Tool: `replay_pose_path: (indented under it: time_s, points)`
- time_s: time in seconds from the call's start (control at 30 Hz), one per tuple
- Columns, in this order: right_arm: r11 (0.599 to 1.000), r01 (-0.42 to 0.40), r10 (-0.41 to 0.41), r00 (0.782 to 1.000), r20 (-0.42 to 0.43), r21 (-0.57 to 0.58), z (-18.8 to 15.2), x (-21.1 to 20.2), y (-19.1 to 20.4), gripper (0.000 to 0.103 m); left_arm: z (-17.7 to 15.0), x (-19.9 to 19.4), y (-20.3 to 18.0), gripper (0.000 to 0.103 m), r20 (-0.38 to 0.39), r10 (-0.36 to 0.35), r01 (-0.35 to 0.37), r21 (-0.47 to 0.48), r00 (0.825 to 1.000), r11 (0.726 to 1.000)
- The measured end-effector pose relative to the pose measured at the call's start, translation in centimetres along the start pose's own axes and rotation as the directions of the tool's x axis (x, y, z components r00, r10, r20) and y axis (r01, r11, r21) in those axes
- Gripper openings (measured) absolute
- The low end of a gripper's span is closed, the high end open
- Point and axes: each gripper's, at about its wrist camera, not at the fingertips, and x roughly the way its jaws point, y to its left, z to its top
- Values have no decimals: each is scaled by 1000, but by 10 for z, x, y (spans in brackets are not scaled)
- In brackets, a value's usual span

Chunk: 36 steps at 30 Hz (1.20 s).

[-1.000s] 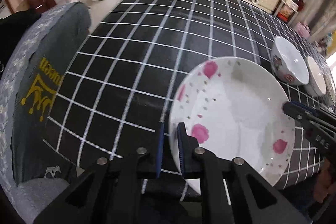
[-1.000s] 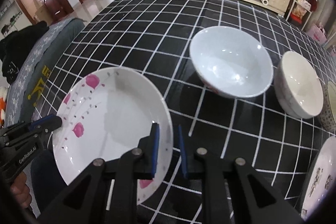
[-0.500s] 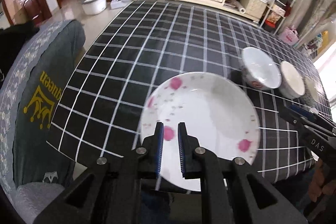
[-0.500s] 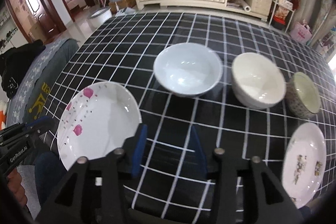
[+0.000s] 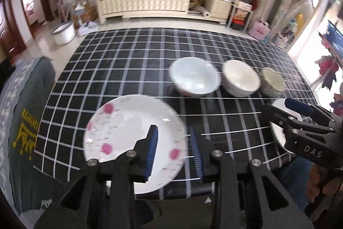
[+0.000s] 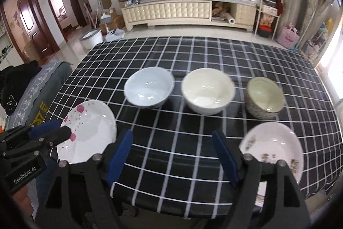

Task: Organize plates and bowls
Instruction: 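Move both grippers to the cartoon-print plate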

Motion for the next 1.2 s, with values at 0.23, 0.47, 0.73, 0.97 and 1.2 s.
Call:
replay_pose_path:
  time_s: [0.23,0.47,0.73,0.97,1.2]
  points:
    - [998,42,-43,999,23,36,-11,-21,-46,83,10,2,-64,48,12,-84,83,86,996,993]
    - [989,88,-90,996,14,118,-29,-28,-100,83,15,21,-122,55,-22,-127,129,150,992,980]
    - [974,140,-142,990,-5,177,-46,-29,-157,83,12,56,-176,55,-89,-147,162,201,985,966]
    - [959,189,-179,982,-67,213,-59,-16,-196,83,10,91,-201,55,-158,-167,196,190,973,962]
    - [948,216,-182,970,-160,233,-69,8,-224,83,6,123,-215,55,-210,-157,197,187,965,962]
